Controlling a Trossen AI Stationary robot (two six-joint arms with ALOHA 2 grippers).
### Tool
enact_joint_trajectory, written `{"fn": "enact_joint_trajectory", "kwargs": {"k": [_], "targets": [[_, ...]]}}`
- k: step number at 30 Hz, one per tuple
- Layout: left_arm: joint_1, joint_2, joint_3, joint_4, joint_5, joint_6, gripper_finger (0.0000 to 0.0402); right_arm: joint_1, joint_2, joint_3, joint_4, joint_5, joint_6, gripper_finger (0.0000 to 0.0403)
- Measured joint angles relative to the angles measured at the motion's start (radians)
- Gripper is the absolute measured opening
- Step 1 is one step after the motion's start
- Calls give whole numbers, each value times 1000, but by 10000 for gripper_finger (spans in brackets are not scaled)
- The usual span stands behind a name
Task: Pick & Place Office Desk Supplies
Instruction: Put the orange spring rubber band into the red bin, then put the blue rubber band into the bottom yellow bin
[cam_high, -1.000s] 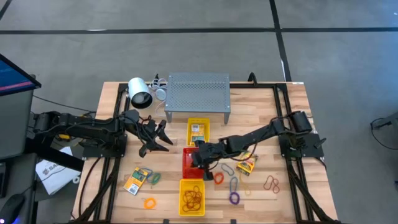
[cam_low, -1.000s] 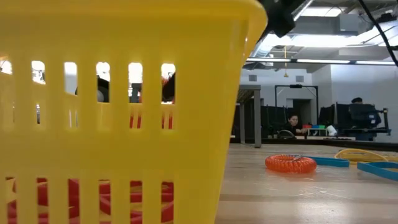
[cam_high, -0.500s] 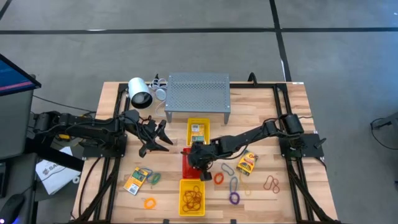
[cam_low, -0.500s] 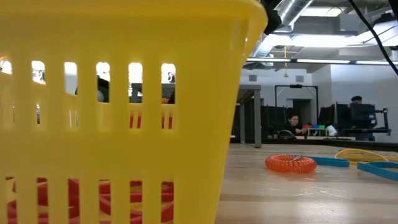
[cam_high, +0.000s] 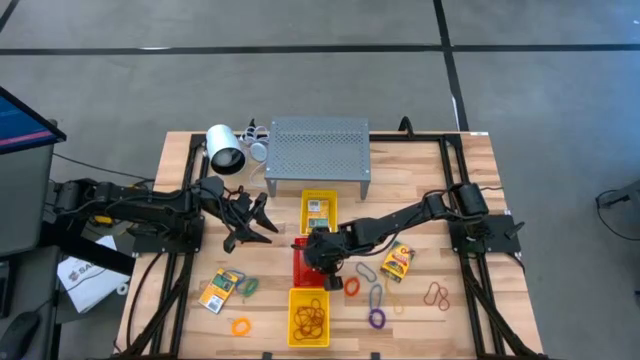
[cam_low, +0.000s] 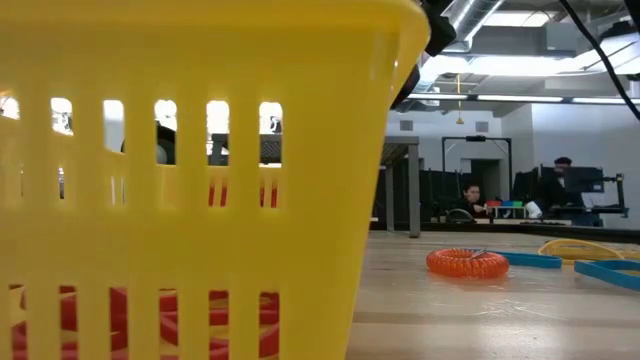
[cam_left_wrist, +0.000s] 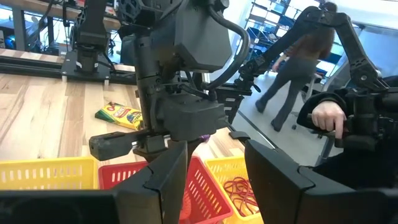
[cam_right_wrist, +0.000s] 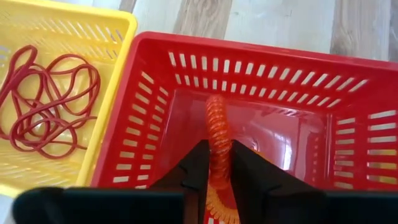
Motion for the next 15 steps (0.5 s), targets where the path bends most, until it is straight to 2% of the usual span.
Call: {"fn": "enact_joint_trajectory", "kwargs": {"k": [9, 15], "targets": [[0, 0, 0, 0, 0, 0, 158, -2, 0, 0, 0, 0, 0, 80], [0, 0, 0, 0, 0, 2, 158, -17, 0, 33, -72, -1, 0, 118]]}}
